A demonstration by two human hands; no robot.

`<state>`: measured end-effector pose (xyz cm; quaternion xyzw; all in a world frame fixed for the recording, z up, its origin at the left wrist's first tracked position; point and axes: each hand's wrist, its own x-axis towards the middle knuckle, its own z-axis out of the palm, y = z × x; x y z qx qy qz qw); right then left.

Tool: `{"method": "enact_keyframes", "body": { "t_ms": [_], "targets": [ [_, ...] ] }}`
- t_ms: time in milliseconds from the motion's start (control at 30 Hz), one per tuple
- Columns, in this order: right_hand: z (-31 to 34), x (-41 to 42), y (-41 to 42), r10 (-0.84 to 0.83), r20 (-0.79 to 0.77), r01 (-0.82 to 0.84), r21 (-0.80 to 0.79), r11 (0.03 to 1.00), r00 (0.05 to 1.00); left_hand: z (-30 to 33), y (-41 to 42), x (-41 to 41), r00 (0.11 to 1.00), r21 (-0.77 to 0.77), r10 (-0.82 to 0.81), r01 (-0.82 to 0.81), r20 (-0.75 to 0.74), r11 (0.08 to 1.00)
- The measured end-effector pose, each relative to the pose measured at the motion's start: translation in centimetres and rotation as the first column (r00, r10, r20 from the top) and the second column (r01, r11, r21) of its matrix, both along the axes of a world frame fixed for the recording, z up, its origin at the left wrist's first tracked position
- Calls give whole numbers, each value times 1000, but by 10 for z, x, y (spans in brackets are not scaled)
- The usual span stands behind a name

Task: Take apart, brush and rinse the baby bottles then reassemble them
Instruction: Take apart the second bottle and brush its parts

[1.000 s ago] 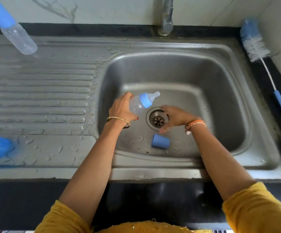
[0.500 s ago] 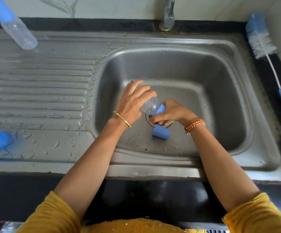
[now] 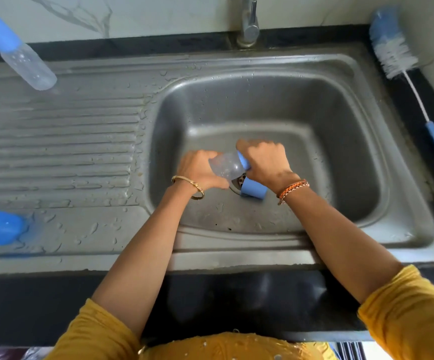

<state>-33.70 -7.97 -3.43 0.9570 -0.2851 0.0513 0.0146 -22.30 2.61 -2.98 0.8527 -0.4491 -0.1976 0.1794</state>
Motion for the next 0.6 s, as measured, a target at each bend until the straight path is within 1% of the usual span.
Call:
{"method": "enact_keyframes", "body": {
  "t_ms": [33, 67, 100, 133, 167, 200, 233, 267, 300, 333, 367, 400, 433, 467, 500, 533, 567, 600],
  "targets": [
    [2, 0, 0, 22, 49, -17, -113, 993, 999, 1, 1, 1, 984, -31, 46, -52, -175, 998],
    [3, 0, -2, 24, 125, -3, -166, 986, 992, 1, 1, 2, 942, -99, 70, -108, -328, 989],
    [5, -1, -4, -4, 149, 21, -110, 994, 989, 1, 1, 4, 893, -186, 64, -162, -446, 969],
    [6, -1, -7, -72, 174, 76, -11, 997, 982, 2, 1, 5, 852, -269, 42, -211, -522, 940],
    [10, -4, -6, -161, 145, 135, 174, 976, 976, 4, 2, 5, 814, -344, 15, -262, -581, 902],
    [13, -9, -7, -220, 91, 168, 391, 905, 971, 8, 3, 5, 774, -395, -5, -317, -633, 862],
    [16, -14, -10, -234, 92, 123, 639, 759, 968, 12, 4, 4, 730, -419, -17, -373, -683, 828],
    [21, -19, -11, -232, 127, 9, 861, 509, 964, 13, 4, 6, 701, -430, -24, -410, -712, 804],
    [27, -24, -11, -240, 193, -136, 963, 232, 951, 14, 5, 7, 681, -433, -29, -431, -732, 792],
    [27, -27, -14, -282, 233, -234, 972, 29, 931, 13, 5, 9, 663, -426, -25, -452, -749, 784],
    [26, -28, -16, -340, 235, -273, 959, -68, 911, 14, 5, 9, 635, -414, -18, -482, -772, 772],
    [27, -27, -17, -391, 184, -242, 965, -104, 902, 13, 5, 8, 621, -406, -5, -507, -784, 760],
    [31, -27, -18, -420, 102, -153, 984, -91, 902, 13, 5, 6, 620, -405, 6, -520, -784, 752],
    [33, -25, -16, -426, 14, -37, 998, -46, 905, 12, 4, 5, 636, -409, 17, -515, -771, 753],
    [33, -26, -15, -414, -43, 43, 999, -9, 909, 12, 3, 3, 651, -403, 31, -506, -758, 762],
    [31, -25, -13, -406, -65, 74, 997, 6, 911, 11, 2, 1, 664, -385, 60, -501, -745, 775],
    [30, -25, -11, -424, -54, 69, 997, 21, 904, 10, 0, 0, 661, -349, 102, -514, -744, 783],
    [26, -24, -10, -450, 7, 27, 997, 68, 893, 7, -2, 0, 643, -299, 164, -546, -748, 782]
  ]
}}
